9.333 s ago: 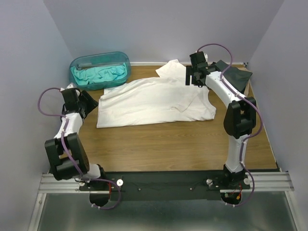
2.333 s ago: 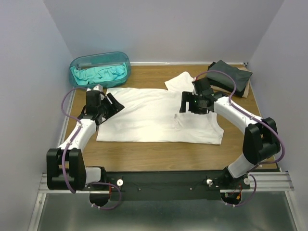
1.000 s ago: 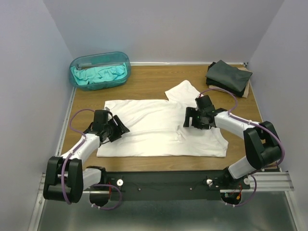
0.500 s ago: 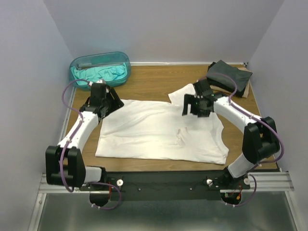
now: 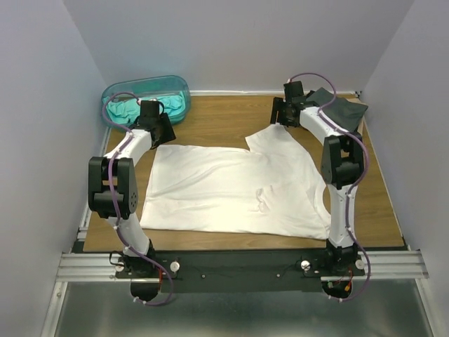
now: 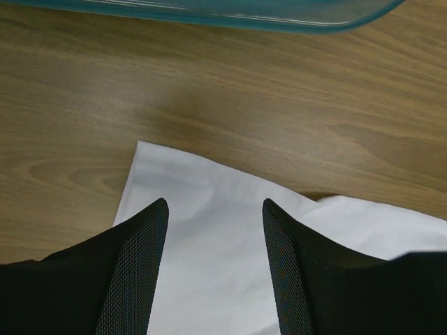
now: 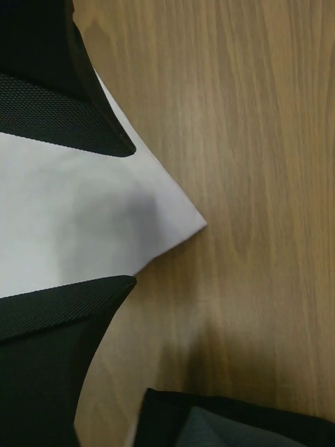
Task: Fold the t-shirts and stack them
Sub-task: Fold the tshirt
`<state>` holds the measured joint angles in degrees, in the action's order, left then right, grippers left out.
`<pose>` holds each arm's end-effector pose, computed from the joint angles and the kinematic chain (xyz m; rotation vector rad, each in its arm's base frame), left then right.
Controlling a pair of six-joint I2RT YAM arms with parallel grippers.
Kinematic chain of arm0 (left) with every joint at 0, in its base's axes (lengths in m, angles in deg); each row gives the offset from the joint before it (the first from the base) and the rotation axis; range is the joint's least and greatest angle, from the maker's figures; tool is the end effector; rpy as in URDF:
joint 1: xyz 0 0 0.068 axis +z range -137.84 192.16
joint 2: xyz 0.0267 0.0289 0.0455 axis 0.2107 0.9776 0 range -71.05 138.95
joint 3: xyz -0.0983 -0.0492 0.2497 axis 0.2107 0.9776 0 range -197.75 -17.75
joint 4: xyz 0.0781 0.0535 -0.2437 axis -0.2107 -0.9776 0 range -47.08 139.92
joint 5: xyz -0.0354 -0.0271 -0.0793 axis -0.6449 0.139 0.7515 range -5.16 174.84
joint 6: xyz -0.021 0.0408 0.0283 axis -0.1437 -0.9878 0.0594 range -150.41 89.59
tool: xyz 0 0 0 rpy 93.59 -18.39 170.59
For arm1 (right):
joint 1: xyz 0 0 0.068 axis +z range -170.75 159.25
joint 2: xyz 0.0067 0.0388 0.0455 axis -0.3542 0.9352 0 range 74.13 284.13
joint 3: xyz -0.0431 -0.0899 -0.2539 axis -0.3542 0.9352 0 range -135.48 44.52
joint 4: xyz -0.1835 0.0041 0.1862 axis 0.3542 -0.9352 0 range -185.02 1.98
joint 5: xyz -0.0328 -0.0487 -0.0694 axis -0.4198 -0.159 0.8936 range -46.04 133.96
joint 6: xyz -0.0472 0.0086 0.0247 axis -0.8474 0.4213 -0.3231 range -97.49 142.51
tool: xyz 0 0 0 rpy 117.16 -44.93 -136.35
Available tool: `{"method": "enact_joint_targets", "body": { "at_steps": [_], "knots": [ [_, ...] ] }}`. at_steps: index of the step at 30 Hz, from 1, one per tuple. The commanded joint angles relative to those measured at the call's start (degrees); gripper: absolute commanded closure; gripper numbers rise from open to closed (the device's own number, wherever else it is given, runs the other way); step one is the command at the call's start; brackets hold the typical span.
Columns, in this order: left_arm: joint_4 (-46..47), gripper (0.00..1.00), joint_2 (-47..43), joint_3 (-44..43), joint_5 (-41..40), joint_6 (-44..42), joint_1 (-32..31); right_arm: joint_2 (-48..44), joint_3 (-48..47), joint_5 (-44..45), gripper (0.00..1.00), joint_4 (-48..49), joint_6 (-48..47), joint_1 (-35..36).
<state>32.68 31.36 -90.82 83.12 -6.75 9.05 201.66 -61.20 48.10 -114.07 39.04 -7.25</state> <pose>0.3946 -0.0205 0.2240 -0.4406 2.3504 -0.1857 0.4907 0.1151 0.2064 0.0975 2.4071 0.1562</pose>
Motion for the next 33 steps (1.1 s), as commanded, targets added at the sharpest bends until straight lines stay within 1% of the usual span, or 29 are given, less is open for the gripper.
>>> {"method": "enact_joint_targets", "body": {
  "at_steps": [1,2,6,10,13,15,16,18,19,21,22,23,24,25,27,30,33],
  "knots": [
    [0.45,0.36,0.95,-1.72,0.31,-2.21,0.83,5.97,-7.47,2.01,0.28,1.34,-3.44,-0.49],
    [0.53,0.36,0.86,-1.63,0.31,-2.3,0.92,8.24,-8.27,2.62,0.29,1.35,-3.79,-0.66],
    [0.45,0.36,0.51,0.13,0.22,-2.65,1.27,11.6,-10.92,2.54,0.34,1.7,-4.4,-1.19],
    [0.8,0.36,0.16,1.97,0.05,-2.83,1.71,12.75,-11.45,2.54,0.37,2.05,-4.84,-1.37],
    [0.89,0.36,0.68,2.59,-0.13,-2.83,2.23,13.27,-10.92,1.84,0.41,2.14,-5.28,-1.45],
    [0.89,0.36,1.82,2.5,-0.13,-2.83,2.59,13.89,-10.66,0.7,0.47,2.49,-5.72,-1.37],
    [0.89,0.36,1.83,2.42,-0.22,-3.0,2.59,13.89,-10.66,0.34,0.47,2.4,-5.99,-1.37],
    [0.45,0.36,2.7,1.89,-0.57,-3.27,2.59,14.33,-10.57,-0.45,0.53,2.4,-5.9,-1.45],
    [0.27,0.36,3.32,1.63,-1.53,-3.44,2.67,14.33,-10.31,-0.97,0.59,2.4,-5.73,-1.37],
    [-0.43,0.36,3.76,0.83,-2.76,-3.8,2.59,14.07,-9.87,-1.24,0.65,2.57,-5.64,-1.45],
    [-0.52,0.37,4.02,0.66,-4.16,-4.06,2.59,13.98,-9.78,-1.07,0.71,2.58,-5.64,-1.46],
    [-0.61,0.37,4.63,0.48,-4.96,-4.32,3.98,13.98,-9.69,-0.98,0.73,2.66,-5.64,-1.46],
    [-0.96,0.39,5.08,-0.13,-5.57,-4.5,4.25,13.89,-9.69,-0.89,0.75,2.66,-5.72,-1.37],
    [-1.31,0.43,6.3,-0.57,-6.62,-4.76,4.34,13.72,-9.43,-0.98,0.8,2.66,-5.81,-1.45],
    [-1.57,0.48,7.19,-1.36,-7.51,-4.85,4.78,13.02,-8.99,-1.07,0.84,2.66,-5.99,-1.46],
    [-0.61,0.48,7.98,-1.45,-8.21,-4.68,5.48,11.96,-7.85,-1.59,0.85,2.75,-6.07,-1.45],
    [1.23,0.49,8.77,-1.8,-6.99,-5.2,5.75,11.26,-6.71,-2.29,0.86,2.93,-6.25,-1.37]
  ]
}}
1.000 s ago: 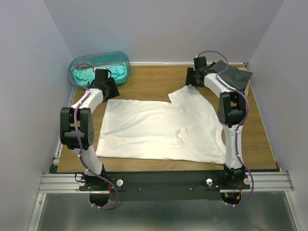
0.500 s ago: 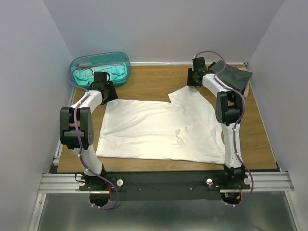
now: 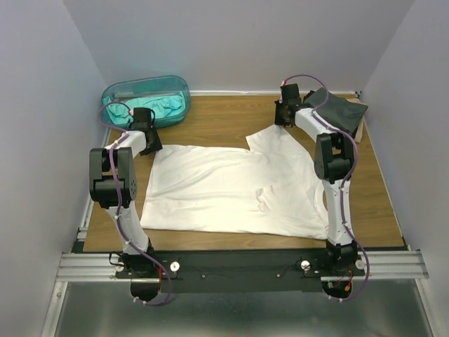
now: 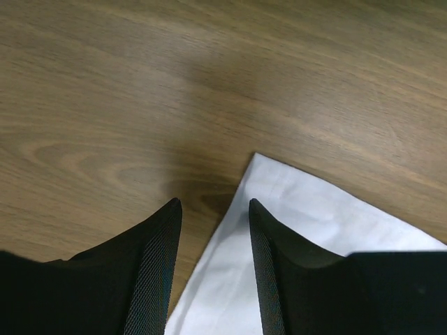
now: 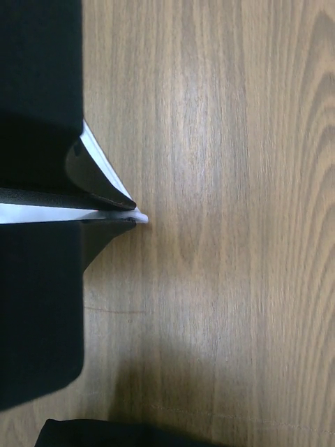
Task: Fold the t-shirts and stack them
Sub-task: Fold the tshirt
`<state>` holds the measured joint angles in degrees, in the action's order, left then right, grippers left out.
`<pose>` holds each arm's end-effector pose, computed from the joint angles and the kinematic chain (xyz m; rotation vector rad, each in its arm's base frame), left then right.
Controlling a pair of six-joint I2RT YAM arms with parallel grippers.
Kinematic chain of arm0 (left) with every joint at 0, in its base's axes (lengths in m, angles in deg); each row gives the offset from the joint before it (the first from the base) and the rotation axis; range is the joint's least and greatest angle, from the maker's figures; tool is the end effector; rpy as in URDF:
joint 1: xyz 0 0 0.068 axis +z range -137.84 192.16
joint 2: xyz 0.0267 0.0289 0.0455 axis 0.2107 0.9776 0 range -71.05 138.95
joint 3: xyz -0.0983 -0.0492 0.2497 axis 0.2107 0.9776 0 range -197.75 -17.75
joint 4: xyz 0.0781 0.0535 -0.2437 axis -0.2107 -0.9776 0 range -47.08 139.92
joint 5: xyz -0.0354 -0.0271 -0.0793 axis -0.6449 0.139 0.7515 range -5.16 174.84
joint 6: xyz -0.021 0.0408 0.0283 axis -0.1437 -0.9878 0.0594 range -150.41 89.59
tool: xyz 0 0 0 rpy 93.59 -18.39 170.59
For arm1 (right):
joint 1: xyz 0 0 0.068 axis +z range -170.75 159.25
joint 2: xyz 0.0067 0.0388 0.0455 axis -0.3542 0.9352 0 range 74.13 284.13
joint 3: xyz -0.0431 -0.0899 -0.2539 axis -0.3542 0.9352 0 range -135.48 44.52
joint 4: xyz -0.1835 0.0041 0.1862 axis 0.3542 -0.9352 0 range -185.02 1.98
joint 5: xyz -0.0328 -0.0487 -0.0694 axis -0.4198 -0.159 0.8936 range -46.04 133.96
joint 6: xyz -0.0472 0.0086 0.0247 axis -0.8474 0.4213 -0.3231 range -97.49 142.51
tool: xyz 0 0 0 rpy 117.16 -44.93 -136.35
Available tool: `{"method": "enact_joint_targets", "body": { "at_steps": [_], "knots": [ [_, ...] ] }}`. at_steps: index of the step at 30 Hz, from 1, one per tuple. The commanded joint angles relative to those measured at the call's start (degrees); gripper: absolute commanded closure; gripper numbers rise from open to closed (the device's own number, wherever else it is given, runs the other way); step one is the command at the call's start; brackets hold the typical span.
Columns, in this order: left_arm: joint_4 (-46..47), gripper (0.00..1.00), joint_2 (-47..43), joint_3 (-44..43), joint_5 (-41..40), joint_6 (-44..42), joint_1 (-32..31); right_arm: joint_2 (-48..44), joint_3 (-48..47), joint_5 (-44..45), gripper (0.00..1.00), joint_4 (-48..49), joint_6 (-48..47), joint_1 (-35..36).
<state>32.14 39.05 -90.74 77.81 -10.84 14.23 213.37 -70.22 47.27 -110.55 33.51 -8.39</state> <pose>0.4048 0.0188 0.1720 -0.5207 2.4641 0.0315 0.5303 0.1141 0.1587 -0.0010 2.3933 0.1228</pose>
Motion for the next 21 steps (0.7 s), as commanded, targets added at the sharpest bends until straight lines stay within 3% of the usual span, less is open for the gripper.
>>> {"method": "enact_joint_targets", "body": {
  "at_steps": [1,7,21],
  "knots": [
    [1.96,0.49,1.77,-2.15,-0.63,-1.2,0.57,-0.63,2.59,-1.64,0.86,-0.59,-0.72,-0.32],
    [5.21,0.52,2.83,-2.95,4.82,-1.99,0.48,-0.81,3.99,-2.6,0.86,-0.42,-0.81,-0.23],
    [6.44,0.54,6.79,-4.0,9.22,-2.17,0.48,-1.51,5.05,-2.96,0.87,-0.5,-1.16,-0.23]
  ]
}}
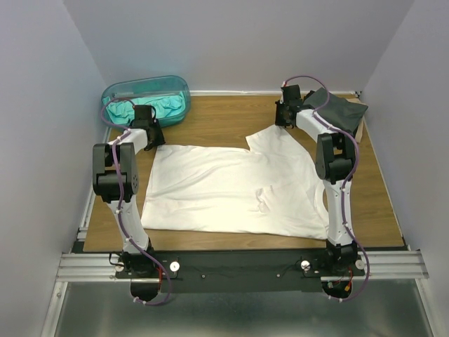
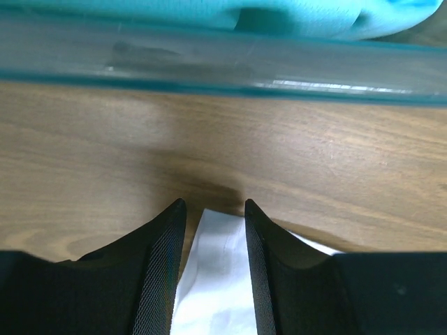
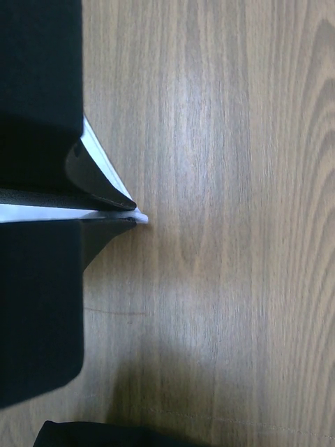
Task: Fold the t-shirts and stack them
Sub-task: Fold the tshirt
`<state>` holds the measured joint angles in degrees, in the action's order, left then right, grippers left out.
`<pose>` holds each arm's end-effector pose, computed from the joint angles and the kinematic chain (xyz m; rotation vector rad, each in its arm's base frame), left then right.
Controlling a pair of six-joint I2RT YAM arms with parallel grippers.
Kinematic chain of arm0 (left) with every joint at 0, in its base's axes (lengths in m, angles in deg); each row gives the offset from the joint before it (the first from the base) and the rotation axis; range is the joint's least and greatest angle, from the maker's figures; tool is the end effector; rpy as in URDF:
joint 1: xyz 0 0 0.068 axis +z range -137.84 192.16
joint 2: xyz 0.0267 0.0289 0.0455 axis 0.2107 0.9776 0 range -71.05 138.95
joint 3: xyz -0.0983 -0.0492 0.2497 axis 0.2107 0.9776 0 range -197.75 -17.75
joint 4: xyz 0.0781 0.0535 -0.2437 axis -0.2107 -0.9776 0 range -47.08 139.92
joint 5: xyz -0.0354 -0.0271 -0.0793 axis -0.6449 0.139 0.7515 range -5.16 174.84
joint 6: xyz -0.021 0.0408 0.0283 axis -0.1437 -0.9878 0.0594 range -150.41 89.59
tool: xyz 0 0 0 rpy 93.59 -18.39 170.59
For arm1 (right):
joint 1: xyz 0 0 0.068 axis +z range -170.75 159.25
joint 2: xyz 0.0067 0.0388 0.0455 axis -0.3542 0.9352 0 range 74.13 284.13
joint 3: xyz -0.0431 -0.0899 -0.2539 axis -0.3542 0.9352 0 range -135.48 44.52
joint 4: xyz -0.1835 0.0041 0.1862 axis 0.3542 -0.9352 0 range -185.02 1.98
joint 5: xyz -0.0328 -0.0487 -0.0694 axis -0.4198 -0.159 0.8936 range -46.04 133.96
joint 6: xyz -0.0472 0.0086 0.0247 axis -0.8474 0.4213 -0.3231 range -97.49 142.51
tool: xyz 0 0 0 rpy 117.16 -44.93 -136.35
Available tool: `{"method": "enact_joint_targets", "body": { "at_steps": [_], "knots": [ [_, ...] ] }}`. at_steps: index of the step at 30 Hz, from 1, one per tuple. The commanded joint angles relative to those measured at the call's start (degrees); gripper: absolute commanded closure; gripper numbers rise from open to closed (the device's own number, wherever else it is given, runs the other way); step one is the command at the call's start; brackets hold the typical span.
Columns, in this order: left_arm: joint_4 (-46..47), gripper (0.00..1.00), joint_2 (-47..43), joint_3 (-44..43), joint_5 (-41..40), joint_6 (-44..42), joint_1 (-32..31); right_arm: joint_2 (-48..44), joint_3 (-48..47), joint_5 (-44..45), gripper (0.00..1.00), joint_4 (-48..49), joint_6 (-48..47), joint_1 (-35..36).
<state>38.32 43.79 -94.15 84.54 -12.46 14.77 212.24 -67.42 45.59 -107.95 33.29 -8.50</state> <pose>0.4301 0.0196 0.1637 -0.4390 2.4077 -0.1126 0.5268 0.1133 0.1566 -0.0167 2.3806 0.1582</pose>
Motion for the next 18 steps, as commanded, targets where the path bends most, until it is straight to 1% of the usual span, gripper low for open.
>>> {"method": "enact_joint_targets", "body": {
  "at_steps": [1,4,10,12,14,15,17,18],
  "knots": [
    [0.26,0.63,2.13,-0.5,3.01,-0.55,-0.06,-0.47,2.25,-1.28,0.87,-3.1,-0.94,-0.21],
    [0.0,0.76,1.96,0.02,3.81,-0.38,-0.24,-0.73,2.69,-1.28,0.9,-3.1,-0.85,-0.21],
    [-0.71,0.78,1.0,2.57,3.02,-0.02,-0.94,-1.7,3.66,-1.28,0.91,-3.1,-0.59,-0.12],
    [-1.06,0.83,0.38,3.19,2.76,-0.11,-1.29,-2.05,3.92,-1.28,0.92,-3.1,-0.5,-0.21],
    [-1.15,0.96,-0.15,3.71,3.46,0.06,-1.47,-2.31,4.01,-1.28,0.94,-3.1,-0.07,-0.21],
    [-1.15,1.0,-0.24,3.98,3.55,0.15,-1.47,-2.4,4.1,-1.28,0.95,-3.1,-0.06,-0.12],
    [-1.06,1.0,-1.11,3.98,4.25,0.59,-1.56,-2.75,4.19,-1.28,0.99,-3.1,0.46,-0.12],
    [-1.15,1.0,-1.38,3.81,4.6,0.68,-1.56,-3.19,4.27,-1.28,1.0,-3.1,0.64,-0.21]
  ]
}}
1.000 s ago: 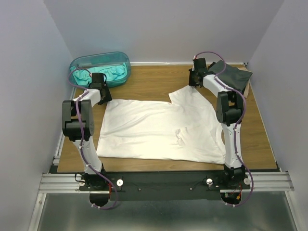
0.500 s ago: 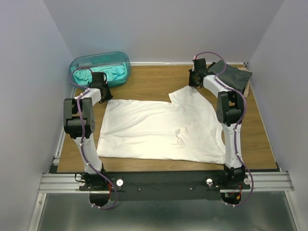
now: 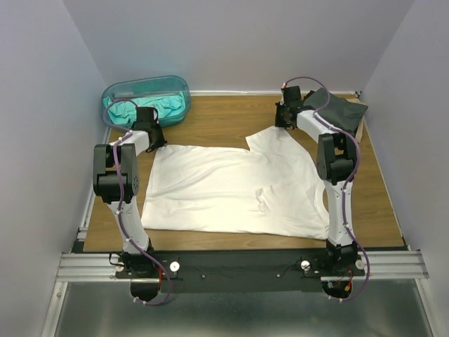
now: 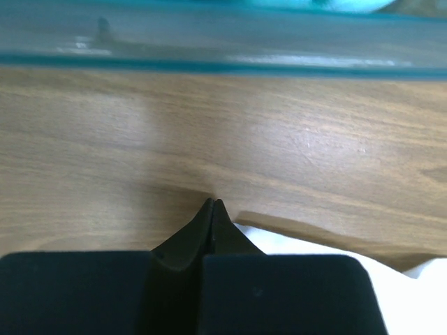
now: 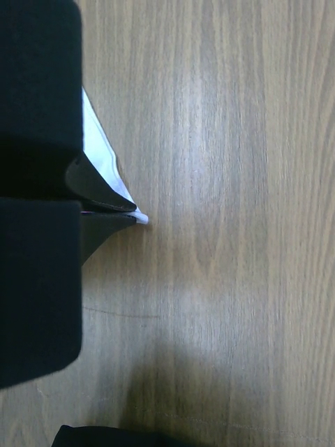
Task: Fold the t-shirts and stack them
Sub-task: Fold the tshirt
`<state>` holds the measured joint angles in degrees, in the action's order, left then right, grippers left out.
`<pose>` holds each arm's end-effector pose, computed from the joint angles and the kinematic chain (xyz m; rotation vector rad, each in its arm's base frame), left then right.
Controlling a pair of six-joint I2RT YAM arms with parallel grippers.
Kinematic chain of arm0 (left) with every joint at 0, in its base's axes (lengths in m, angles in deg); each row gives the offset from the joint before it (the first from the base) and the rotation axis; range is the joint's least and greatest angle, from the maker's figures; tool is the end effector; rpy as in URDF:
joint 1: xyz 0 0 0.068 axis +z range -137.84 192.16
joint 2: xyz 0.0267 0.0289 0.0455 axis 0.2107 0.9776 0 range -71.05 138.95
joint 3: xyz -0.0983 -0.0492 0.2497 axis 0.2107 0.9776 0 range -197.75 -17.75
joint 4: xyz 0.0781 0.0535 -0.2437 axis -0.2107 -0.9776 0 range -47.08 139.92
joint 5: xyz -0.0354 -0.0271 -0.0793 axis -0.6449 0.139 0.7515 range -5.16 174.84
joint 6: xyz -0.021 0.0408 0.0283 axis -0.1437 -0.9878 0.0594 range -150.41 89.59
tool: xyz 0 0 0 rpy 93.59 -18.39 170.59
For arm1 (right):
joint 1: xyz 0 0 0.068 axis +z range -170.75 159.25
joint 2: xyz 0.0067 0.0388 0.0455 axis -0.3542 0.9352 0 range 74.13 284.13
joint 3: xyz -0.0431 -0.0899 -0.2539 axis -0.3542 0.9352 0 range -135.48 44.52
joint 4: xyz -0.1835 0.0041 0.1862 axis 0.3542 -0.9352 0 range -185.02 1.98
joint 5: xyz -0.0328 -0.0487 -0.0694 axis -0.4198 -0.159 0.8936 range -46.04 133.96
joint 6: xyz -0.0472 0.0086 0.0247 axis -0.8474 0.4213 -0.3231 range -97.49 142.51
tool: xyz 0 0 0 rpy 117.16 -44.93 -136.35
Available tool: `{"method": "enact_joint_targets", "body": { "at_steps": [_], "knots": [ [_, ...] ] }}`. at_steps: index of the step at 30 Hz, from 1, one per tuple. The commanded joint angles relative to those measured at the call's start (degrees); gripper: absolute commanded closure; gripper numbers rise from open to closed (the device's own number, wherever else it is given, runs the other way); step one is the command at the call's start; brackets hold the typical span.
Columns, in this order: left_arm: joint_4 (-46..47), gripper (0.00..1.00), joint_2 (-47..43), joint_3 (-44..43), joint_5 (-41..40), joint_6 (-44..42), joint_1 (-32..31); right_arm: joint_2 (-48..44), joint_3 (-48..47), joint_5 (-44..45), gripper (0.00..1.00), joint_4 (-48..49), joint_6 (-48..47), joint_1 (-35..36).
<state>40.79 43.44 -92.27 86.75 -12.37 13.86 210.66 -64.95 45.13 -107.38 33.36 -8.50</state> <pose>0.4274 0.0113 0.1595 -0.4023 2.4008 -0.1693 0.5206 0.1123 0.1577 -0.0192 2.3871 0.1671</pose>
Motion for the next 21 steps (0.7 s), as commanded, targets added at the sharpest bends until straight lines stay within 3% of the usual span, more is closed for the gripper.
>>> {"method": "enact_joint_targets", "body": {
  "at_steps": [1,15,21],
  "knots": [
    [-3.62,1.0,-1.55,1.75,3.0,0.76,-0.64,-1.79,1.8,-0.9,1.0,-3.67,1.01,-0.12],
    [-6.26,1.0,-7.71,-4.93,3.8,2.61,-0.55,-6.63,-1.44,-0.82,1.0,-3.76,2.68,-0.12],
    [-6.0,1.0,-9.2,-3.01,2.31,2.52,-0.46,-7.42,-1.63,-2.4,1.0,-3.76,3.12,-0.21]
  ]
}}
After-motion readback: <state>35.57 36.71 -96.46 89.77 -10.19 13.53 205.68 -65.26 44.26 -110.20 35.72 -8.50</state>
